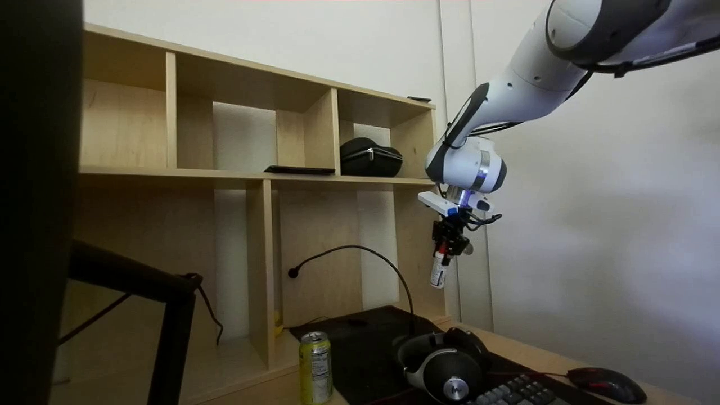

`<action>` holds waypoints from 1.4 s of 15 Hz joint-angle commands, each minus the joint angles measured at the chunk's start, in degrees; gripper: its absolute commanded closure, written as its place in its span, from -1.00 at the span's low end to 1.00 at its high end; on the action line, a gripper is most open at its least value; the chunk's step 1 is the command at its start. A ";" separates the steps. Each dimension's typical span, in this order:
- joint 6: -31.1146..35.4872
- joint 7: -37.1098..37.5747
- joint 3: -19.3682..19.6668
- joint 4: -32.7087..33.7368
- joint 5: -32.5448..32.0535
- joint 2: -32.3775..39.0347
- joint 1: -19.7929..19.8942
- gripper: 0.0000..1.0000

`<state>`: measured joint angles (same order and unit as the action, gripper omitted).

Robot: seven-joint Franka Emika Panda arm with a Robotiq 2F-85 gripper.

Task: Move the white bottle to the right

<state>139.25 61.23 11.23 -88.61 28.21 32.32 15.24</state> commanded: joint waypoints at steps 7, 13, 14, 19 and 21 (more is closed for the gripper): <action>-0.18 4.59 -1.71 7.00 3.25 5.72 1.96 0.59; -1.01 19.23 3.20 11.53 -6.69 13.76 -0.11 0.59; -1.65 21.04 3.54 12.39 -7.97 14.95 0.02 0.59; -3.83 28.05 3.89 16.62 -10.83 20.06 1.14 0.59; -1.25 26.17 2.77 13.05 -10.56 18.29 1.31 0.09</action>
<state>138.10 87.10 14.61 -75.85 18.31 50.54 16.03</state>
